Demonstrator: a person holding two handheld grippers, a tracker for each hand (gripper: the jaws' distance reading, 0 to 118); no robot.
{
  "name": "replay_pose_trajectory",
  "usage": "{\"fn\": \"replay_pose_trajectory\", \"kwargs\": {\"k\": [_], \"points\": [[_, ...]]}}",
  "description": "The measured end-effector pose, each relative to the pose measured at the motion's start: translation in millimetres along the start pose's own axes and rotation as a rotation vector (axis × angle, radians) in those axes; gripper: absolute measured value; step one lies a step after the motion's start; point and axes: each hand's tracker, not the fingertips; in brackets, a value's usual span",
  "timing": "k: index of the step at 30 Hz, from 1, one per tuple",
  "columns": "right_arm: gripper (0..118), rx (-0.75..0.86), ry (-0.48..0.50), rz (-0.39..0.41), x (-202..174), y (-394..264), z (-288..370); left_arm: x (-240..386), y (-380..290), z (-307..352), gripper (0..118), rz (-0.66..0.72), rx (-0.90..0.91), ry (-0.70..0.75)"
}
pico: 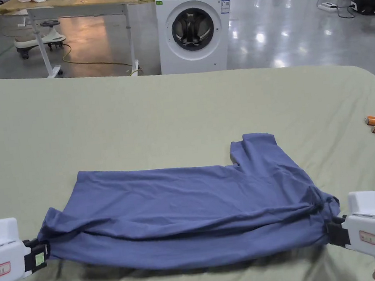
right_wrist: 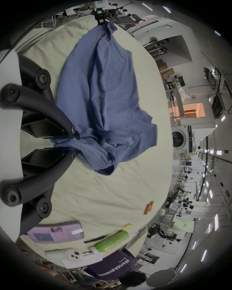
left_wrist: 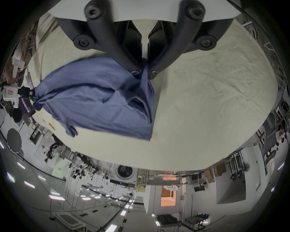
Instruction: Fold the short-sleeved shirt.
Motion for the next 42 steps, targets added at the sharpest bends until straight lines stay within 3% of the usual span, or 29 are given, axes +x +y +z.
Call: {"fn": "replay_pose_trajectory", "kwargs": {"k": [5, 12, 17, 23, 33, 35, 36, 37, 38, 40, 42], "points": [[8, 0.016, -0.026, 0.056, -4.4, 11.0, 39.9, -5.1, 13.2, 32.7, 2, -0.008, 0.034, 0.023], [8, -0.014, 0.006, 0.052, -3.6, -29.2, 72.9, -30.0, -29.3, 57.3, 1, 0.059, -0.027, 0.010], [8, -0.105, 0.000, 0.066, -12.6, -80.6, 75.0, -41.0, -73.8, 62.5, 1, 0.110, -0.070, 0.000], [8, -0.163, -0.038, 0.067, -17.8, -123.1, 67.5, -39.5, -109.6, 62.2, 1, 0.069, -0.134, 0.039], [10, -0.160, -0.084, 0.085, -24.6, -136.9, 53.1, -28.7, -138.0, 30.2, 1, 0.013, -0.204, 0.108], [27, -0.154, -0.095, 0.077, -24.3, -132.8, 58.8, -28.0, -133.5, 33.2, 2, 0.014, -0.204, 0.106], [41, -0.159, -0.121, 0.074, -24.3, -127.8, 62.3, -27.7, -130.3, 35.7, 5, 0.022, -0.201, 0.097], [60, -0.145, -0.148, 0.068, -24.2, -122.4, 67.1, -26.3, -125.9, 40.4, 16, 0.027, -0.193, 0.089], [67, -0.110, -0.160, 0.068, -24.7, -115.9, 73.0, -23.3, -121.6, 43.9, 27, 0.021, -0.166, 0.090], [73, -0.037, -0.159, 0.070, -27.8, -100.8, 84.1, -14.2, -110.8, 51.3, 52, -0.019, -0.086, 0.080], [73, 0.028, -0.157, 0.068, -34.6, -84.9, 90.1, -4.5, -97.3, 58.1, 56, -0.041, 0.000, 0.077]]}}
